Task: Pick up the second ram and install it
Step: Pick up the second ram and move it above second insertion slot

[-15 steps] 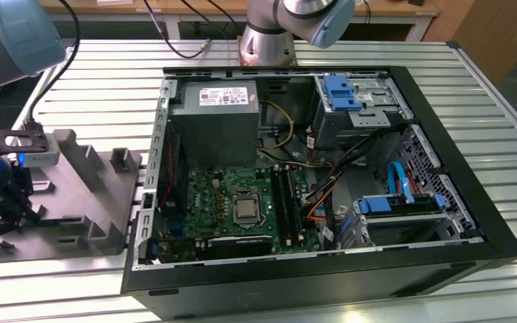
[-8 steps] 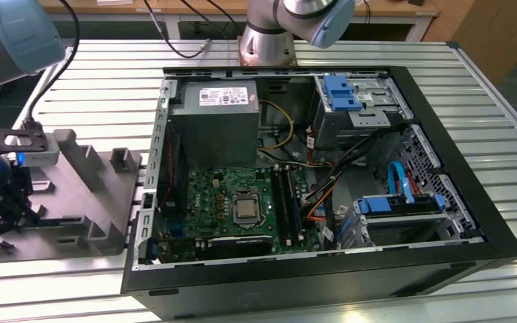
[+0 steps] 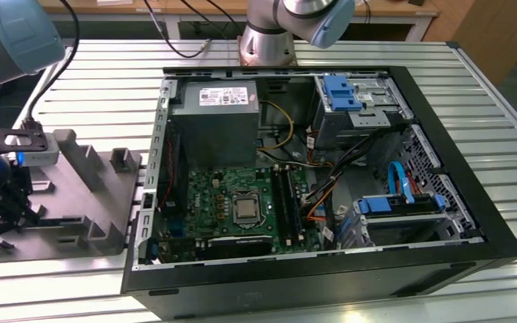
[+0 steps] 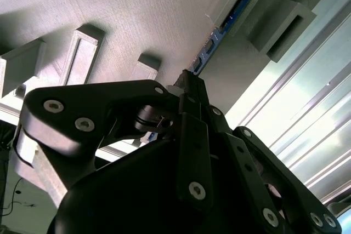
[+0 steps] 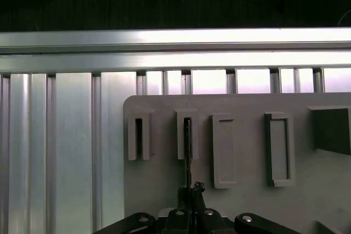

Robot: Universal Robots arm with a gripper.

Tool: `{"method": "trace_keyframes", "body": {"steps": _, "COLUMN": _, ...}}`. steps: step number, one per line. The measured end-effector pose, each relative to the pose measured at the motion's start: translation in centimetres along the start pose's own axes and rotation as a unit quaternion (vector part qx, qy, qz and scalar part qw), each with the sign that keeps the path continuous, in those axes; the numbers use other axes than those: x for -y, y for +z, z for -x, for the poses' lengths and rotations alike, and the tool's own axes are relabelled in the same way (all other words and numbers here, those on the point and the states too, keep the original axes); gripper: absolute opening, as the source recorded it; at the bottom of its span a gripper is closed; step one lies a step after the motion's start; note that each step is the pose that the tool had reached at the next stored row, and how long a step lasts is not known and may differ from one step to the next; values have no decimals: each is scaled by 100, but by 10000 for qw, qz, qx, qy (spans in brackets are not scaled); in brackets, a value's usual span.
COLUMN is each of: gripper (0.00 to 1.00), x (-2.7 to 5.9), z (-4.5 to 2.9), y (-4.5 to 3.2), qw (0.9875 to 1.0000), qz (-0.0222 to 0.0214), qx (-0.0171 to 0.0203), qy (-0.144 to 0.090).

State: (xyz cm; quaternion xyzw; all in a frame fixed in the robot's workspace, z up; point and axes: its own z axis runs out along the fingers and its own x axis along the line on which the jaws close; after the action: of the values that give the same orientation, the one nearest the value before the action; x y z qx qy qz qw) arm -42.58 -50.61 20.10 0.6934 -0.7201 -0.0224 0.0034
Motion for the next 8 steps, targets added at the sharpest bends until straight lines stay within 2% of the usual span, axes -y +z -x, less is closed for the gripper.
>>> {"method": "trace_keyframes", "body": {"steps": 4, "gripper": 12, "x": 0, "z": 0, "y": -1, "qw": 10000, "qz": 0, "qx": 0, "qy": 0}}
{"method": "trace_keyframes", "body": {"steps": 8, "gripper": 12, "x": -2, "z": 1, "y": -40, "qw": 10000, "qz": 0, "qx": 0, "qy": 0}}
